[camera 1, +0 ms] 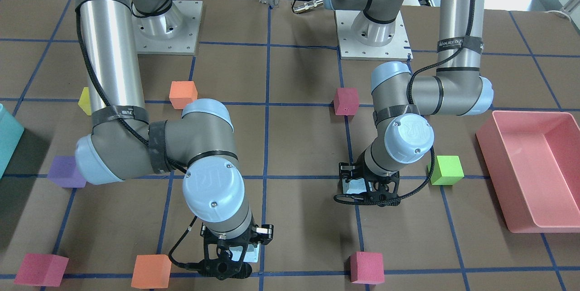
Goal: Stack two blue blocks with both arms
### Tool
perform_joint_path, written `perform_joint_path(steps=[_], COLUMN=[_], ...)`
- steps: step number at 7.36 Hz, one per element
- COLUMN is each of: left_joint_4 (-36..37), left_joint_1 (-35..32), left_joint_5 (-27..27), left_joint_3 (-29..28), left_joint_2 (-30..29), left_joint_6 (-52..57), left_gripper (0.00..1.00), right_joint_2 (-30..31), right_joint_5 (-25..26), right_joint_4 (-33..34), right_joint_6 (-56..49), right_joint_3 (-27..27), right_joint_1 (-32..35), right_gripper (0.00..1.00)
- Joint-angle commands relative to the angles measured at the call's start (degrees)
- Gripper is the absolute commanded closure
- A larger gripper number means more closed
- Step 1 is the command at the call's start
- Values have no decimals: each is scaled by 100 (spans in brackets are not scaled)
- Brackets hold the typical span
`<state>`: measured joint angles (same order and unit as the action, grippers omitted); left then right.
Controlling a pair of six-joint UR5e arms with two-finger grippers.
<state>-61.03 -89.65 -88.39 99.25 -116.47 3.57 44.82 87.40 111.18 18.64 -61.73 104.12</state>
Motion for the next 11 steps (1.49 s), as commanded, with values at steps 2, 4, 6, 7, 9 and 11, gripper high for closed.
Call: perform_joint_path(steps=[2, 4, 6, 7, 9, 11], left_joint_4=[21, -40, -268, -426, -777, -1094], left_joint_1=[0, 0, 0, 0, -8, -8], left_joint_5=[32, 198, 269, 270, 278, 278], left_joint_3=[-230, -519, -871, -1038, -1520, -1934], left_joint_2=[72, 11, -51, -94, -191, -323], left_joint_6=[-40, -58, -75, -75, -75, -75], left_gripper=[100, 100, 99, 99, 99, 98], right_joint_2=[-377, -571, -606, -615, -668, -624], right_joint_5=[-143, -188, -188, -179, -179, -188], right_joint_4=[17, 9, 9, 9, 17, 0], right_joint_6=[35, 26, 43, 43, 61, 61], right_joint_3=[398, 548, 539, 539, 539, 557], right_joint_1=[126, 126, 126, 126, 126, 126], right_gripper=[100, 99, 82, 42, 0, 0])
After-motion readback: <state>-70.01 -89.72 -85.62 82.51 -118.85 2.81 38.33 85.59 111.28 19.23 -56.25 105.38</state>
